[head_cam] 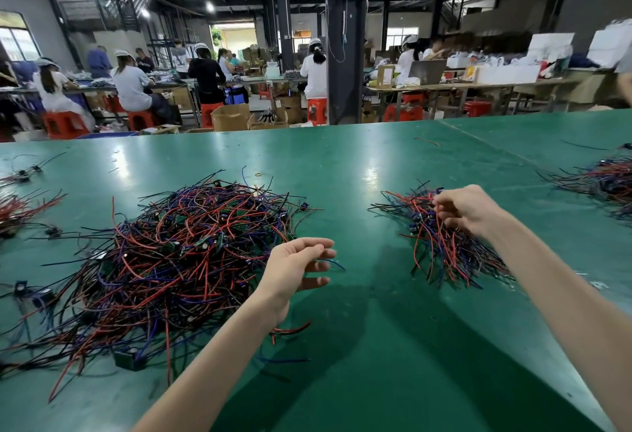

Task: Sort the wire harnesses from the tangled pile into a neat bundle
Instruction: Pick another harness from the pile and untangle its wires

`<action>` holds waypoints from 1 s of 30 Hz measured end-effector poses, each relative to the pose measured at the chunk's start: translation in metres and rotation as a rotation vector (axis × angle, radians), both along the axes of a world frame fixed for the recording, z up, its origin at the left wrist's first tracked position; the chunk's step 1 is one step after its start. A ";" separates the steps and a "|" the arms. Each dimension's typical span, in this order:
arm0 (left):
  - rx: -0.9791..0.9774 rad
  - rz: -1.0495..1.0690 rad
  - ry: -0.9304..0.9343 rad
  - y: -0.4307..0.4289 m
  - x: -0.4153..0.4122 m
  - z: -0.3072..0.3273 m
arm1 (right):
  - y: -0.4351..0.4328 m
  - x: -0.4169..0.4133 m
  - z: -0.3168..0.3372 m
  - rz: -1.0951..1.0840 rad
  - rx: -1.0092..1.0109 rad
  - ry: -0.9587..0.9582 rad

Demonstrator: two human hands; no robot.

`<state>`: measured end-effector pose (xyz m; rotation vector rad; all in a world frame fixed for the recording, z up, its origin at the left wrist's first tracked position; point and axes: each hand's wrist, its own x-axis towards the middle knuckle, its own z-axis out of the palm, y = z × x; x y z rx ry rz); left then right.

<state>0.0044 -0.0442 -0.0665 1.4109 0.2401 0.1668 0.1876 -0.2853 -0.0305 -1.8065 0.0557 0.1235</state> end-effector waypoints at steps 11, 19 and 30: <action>0.373 0.028 -0.025 0.000 0.000 -0.006 | 0.010 -0.008 -0.014 -0.221 -0.845 -0.314; 1.300 0.421 -0.276 0.021 -0.002 -0.005 | 0.062 -0.067 -0.036 -0.053 -0.876 -0.749; 1.555 0.696 0.353 0.075 -0.010 0.016 | 0.072 -0.082 -0.069 0.159 -0.829 -0.725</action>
